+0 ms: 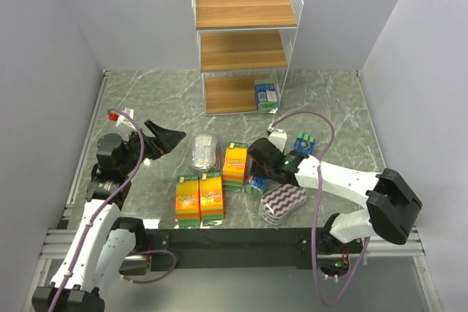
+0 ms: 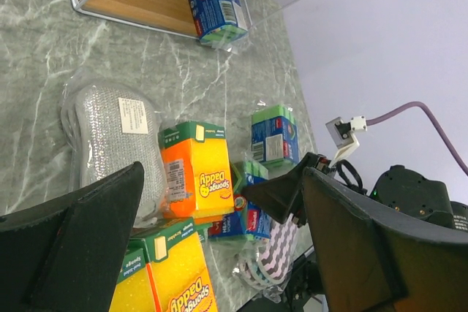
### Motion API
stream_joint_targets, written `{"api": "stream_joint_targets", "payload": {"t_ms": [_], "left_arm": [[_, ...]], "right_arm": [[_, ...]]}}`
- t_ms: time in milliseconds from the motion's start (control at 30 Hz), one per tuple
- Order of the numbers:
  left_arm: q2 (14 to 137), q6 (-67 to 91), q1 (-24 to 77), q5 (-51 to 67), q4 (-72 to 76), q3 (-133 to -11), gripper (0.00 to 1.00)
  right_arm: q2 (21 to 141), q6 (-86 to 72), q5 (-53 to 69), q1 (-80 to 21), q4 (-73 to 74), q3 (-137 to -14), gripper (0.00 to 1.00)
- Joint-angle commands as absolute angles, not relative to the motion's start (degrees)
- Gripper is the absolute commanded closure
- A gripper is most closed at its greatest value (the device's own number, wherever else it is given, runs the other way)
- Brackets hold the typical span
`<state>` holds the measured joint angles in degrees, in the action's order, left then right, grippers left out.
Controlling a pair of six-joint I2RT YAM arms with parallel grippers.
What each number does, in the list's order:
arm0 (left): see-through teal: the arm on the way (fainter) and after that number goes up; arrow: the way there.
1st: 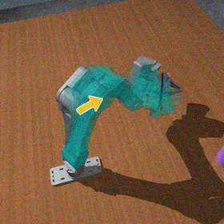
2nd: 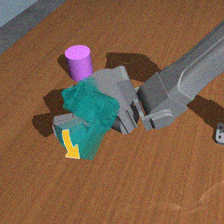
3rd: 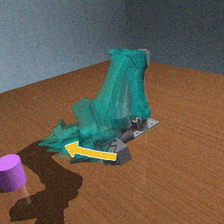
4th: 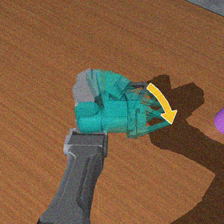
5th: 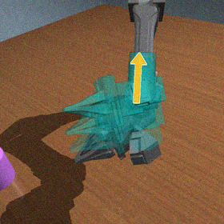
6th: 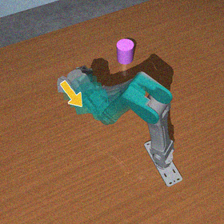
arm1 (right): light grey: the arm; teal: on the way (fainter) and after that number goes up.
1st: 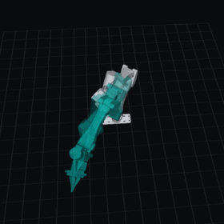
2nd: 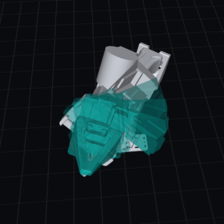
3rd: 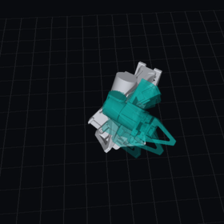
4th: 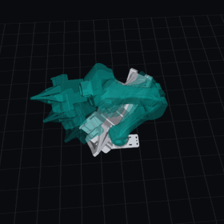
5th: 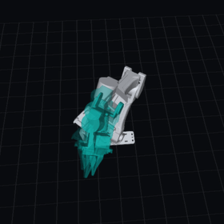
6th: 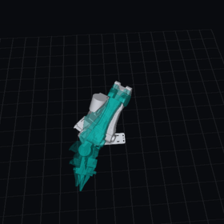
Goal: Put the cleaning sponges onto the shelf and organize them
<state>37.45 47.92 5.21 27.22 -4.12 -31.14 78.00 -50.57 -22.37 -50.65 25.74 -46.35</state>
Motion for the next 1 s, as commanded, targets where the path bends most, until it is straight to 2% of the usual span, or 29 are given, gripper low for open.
{"api": "stream_joint_targets", "payload": {"t_ms": [0, 33, 133, 167, 200, 267, 567, 800, 867, 900, 967], "left_arm": [[36.92, 48.08, 5.19, 27.95, -2.63, -32.25, 0.04], [36.65, 47.99, 5.19, 27.86, -2.72, -32.26, 0.04], [36.65, 48.34, 5.19, 28.04, -2.11, -31.99, 0.04], [36.74, 48.69, 5.19, 28.21, -1.76, -31.91, 0.04], [36.83, 48.87, 5.19, 28.56, -1.67, -31.82, 0.04], [37.18, 49.04, 5.19, 28.65, -1.41, -31.82, 0.04], [36.04, 48.61, 5.19, 28.13, -2.55, -32.43, 0.04], [35.25, 47.55, 5.19, 27.33, -4.57, -32.52, 0.04], [34.81, 47.46, 5.19, 27.25, -4.66, -32.26, 0.04], [34.72, 47.37, 5.19, 26.90, -4.83, -32.26, 0.04], [34.45, 47.29, 5.19, 26.81, -5.01, -32.08, 0.04]], "right_arm": [[76.12, -49.93, -26.72, -48.70, 29.54, -43.77, 0.67], [75.16, -48.01, -25.85, -46.78, 28.14, -42.99, 0.77], [70.59, -40.82, -16.56, -38.81, 17.26, -38.42, 0.86], [68.84, -38.35, -8.17, -36.67, 9.92, -36.23, 0.91], [68.21, -36.75, -6.17, -35.43, 7.50, -35.95, 0.97], [67.94, -32.97, -4.93, -34.63, 4.40, -37.52, 0.99], [77.86, -30.85, 13.08, -31.03, -8.94, -40.70, 0.97], [87.71, -36.03, 33.64, -25.84, -25.29, -40.69, 0.94], [90.17, -38.31, 37.16, -25.31, -29.77, -40.78, 0.91], [90.78, -38.58, 37.44, -25.23, -29.97, -41.13, 0.86], [90.97, -37.18, 36.39, -25.22, -26.57, -42.44, 0.68]]}}
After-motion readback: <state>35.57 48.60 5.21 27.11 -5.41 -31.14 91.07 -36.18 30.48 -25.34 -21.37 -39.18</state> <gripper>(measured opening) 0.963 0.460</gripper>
